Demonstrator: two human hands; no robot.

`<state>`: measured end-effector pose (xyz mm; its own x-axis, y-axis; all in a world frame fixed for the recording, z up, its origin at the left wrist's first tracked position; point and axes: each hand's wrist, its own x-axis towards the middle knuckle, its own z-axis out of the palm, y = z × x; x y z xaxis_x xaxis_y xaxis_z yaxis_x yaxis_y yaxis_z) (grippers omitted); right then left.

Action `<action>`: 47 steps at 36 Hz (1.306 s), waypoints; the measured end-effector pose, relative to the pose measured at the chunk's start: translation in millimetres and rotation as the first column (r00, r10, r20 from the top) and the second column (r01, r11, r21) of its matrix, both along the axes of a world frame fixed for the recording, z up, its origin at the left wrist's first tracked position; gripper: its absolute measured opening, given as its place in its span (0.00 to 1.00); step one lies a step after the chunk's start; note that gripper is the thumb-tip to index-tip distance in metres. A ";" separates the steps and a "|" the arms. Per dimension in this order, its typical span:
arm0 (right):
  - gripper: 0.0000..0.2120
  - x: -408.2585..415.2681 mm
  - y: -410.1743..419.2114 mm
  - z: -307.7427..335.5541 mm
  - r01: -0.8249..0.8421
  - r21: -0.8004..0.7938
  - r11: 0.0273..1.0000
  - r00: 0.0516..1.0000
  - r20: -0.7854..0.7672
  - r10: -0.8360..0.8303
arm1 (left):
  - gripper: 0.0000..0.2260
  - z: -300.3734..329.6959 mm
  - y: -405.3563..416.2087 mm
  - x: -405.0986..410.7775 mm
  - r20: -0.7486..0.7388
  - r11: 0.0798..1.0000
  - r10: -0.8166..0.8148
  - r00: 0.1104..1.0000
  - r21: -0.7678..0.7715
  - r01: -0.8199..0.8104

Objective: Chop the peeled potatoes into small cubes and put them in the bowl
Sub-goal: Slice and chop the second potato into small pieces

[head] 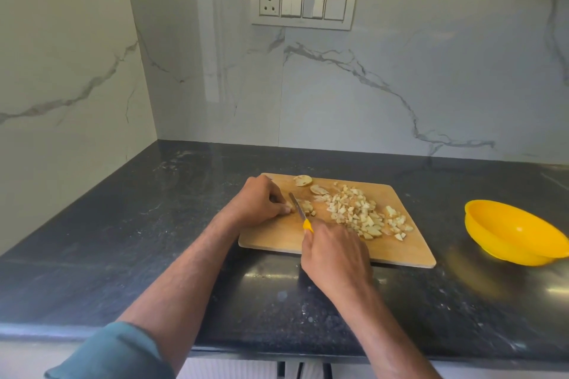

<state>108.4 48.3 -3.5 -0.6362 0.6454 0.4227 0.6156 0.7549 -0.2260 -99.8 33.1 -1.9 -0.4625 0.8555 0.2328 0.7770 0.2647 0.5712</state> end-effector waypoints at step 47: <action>0.11 -10.5 9.6 21.5 -0.037 -0.132 0.991 0.972 0.226 0.066 | 0.05 -2.6 2.3 2.8 0.073 1.000 0.019 0.997 0.005 -0.020</action>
